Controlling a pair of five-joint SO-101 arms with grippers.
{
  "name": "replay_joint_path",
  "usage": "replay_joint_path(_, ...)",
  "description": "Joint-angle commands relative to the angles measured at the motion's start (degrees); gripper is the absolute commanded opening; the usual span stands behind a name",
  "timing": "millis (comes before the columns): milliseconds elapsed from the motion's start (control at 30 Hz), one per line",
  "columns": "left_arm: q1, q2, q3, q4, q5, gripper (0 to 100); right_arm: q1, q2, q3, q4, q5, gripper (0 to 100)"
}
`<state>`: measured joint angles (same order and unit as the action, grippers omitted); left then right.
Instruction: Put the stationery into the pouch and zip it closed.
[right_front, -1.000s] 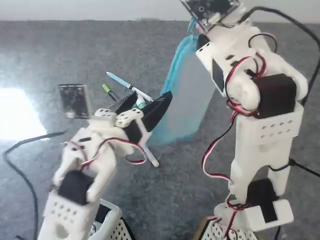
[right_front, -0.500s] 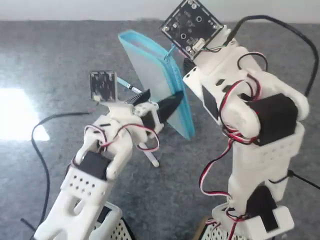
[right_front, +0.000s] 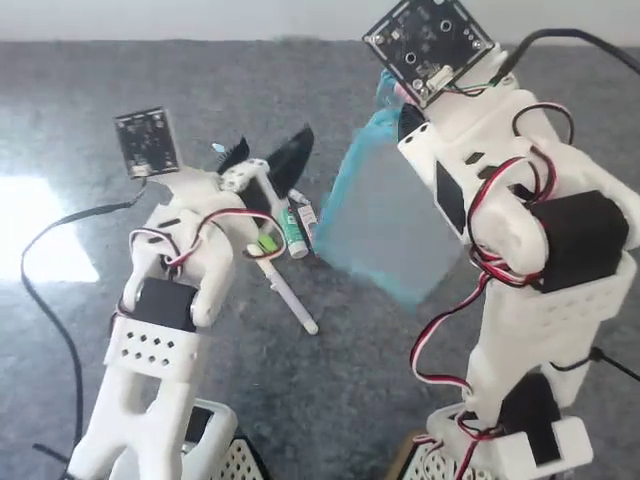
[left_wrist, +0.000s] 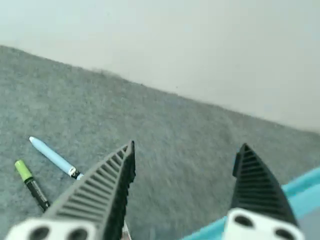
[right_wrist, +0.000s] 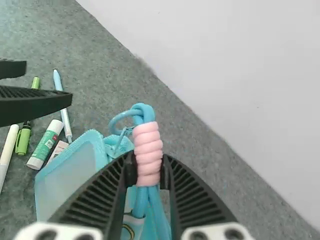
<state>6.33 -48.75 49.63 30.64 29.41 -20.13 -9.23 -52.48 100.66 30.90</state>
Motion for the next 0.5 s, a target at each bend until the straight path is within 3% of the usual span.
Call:
replay_joint_path(0, -0.7, 0.5, -3.0, -3.3, -0.4, 30, -4.2, -2.9, -2.8, 1.8, 2.5, 0.6)
replay_joint_path(200, -3.3, -2.2, -3.4, 8.4, -0.6, 30, -5.1, -0.7, -2.5, -2.1, 3.9, 0.6)
replay_joint_path(467, -2.9, -21.3, 0.2, 21.8, -3.0, 30, -4.4, 3.9, -2.8, -4.8, 2.9, 0.6)
